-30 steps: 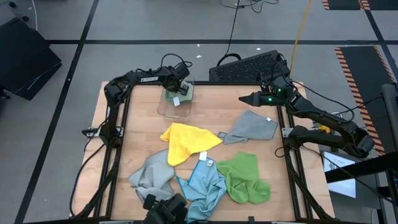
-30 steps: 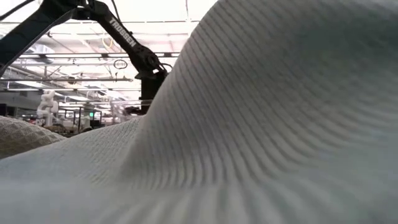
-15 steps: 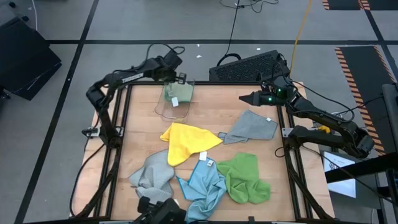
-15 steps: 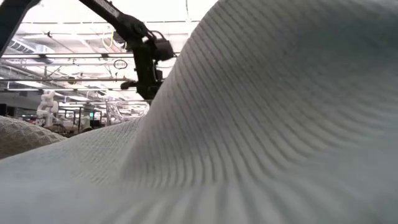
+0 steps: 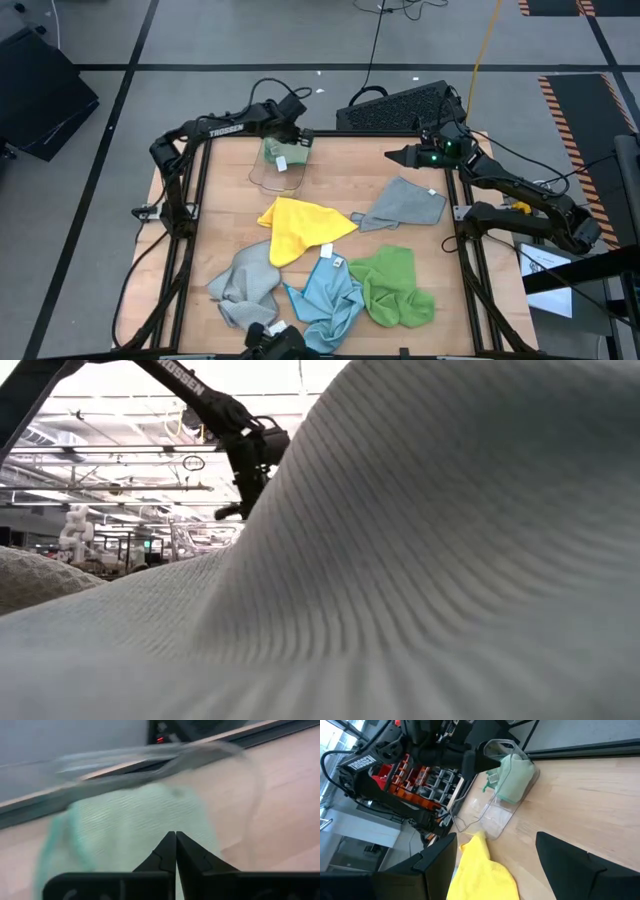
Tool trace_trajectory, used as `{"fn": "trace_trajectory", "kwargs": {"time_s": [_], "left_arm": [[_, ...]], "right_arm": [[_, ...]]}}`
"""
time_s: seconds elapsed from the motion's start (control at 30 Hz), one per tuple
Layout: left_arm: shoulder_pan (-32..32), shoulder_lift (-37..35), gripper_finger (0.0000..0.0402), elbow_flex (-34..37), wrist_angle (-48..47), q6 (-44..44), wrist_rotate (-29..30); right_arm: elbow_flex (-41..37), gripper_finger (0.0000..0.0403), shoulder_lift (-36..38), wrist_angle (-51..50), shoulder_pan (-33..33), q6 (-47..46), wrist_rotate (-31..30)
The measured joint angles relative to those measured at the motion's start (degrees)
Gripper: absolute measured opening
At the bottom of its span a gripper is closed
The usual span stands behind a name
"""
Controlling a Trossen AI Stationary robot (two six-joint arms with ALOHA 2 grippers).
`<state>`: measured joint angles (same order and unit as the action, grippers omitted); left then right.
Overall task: Fold microfiber towels
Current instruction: Put the light green microfiber cloth into the transparent bin
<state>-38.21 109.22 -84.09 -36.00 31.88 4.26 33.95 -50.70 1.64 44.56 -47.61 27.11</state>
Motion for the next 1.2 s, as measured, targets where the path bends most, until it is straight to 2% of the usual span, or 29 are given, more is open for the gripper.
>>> {"fn": "trace_trajectory", "kwargs": {"time_s": [0.17, 0.27, 0.5, 0.67, 1.0, 1.1, 1.2], "left_arm": [[0.6, 0.8, 0.0032, 0.0, 5.4, -1.4, -2.0], [0.8, 0.8, 0.0036, 0.0, 5.1, -0.3, -1.8], [-0.1, 0.8, 0.0004, 0.2, -0.7, 2.9, -1.0], [0.0, 0.8, 0.0007, 2.0, 0.2, 3.2, 1.8], [-1.0, 2.2, 0.0004, 7.9, 6.1, 4.3, 1.3], [-1.3, 2.1, 0.0004, 7.7, 7.2, 4.1, 0.8], [-1.8, 1.7, 0.0008, 5.3, 3.4, 1.3, -0.3]], "right_arm": [[0.0, 0.0264, 0.0, -0.2, 0.0, -1.7, 0.2], [0.0, 0.0264, 0.0, -0.3, 0.0, -2.7, 1.5], [0.0, 0.0264, 0.0, -0.7, 0.0, -2.8, 1.4], [0.0, 0.0264, 0.0, -0.7, 0.0, -2.8, -0.4], [0.0, 0.0264, 0.0, -0.7, -0.1, -2.7, -1.7], [0.0, 0.0264, 0.0, -0.7, -0.4, -2.7, -1.7], [0.0, 0.0264, 0.0, -0.7, -1.4, -2.7, -1.6]]}}
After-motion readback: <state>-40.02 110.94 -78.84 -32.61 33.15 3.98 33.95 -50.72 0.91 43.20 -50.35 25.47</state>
